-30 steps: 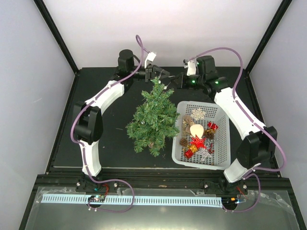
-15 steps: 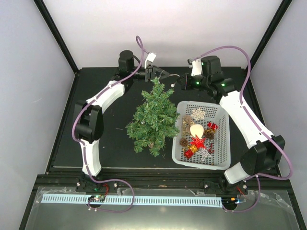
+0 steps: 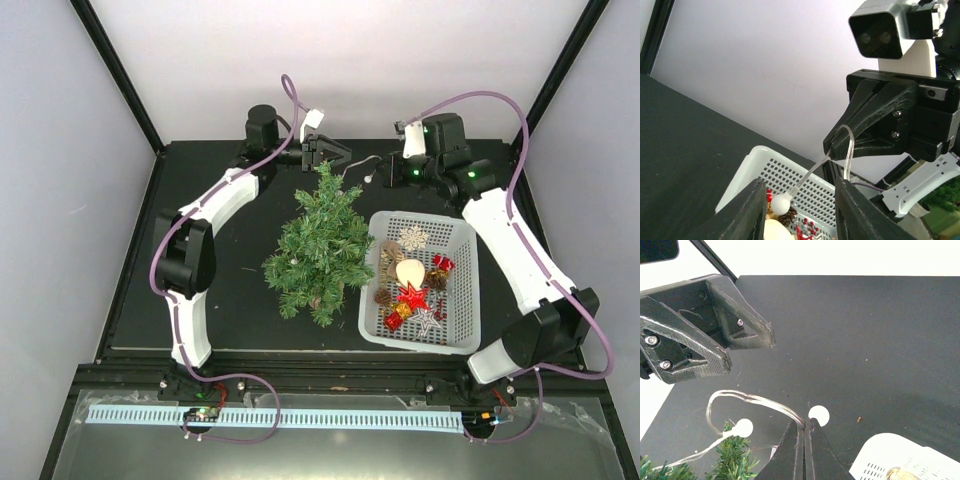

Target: Decorate the small christmas tree

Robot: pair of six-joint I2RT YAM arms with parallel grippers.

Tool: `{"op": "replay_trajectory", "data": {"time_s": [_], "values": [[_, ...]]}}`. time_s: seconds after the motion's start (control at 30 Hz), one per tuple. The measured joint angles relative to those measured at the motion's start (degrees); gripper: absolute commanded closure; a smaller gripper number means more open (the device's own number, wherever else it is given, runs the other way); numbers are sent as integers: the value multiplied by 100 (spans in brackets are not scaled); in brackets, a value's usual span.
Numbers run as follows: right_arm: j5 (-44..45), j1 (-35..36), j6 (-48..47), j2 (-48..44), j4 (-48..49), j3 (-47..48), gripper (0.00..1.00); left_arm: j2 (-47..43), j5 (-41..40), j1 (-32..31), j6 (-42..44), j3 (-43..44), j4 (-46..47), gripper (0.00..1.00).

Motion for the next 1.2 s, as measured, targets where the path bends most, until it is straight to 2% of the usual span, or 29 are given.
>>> {"op": "replay_trajectory", "data": {"time_s": [0.07,0.13,0.37,0.57,0.7,0.83,1.2], "values": [[46,0,-11,-17,-109,105,99,0,-7,9,22,0,-7,42],[120,0,-20,-42,-264,227,99,0,-31,22,120,4,-103,35],[229,0,-57,-52,-1084,940,99,0,-529,52,1189,424,-1353,26],[153,44,-57,-205,-2070,1403,99,0,-1091,258,1886,601,-2170,23],[81,361,-98,-356,-2647,1510,99,0,-1305,439,2197,608,-2608,22],[-59,739,-120,-372,-3163,1725,99,0,-1421,581,2476,706,-3064,21],[-455,894,-72,-734,-4059,2321,99,-2,-1491,734,3014,761,-3947,20]]}}
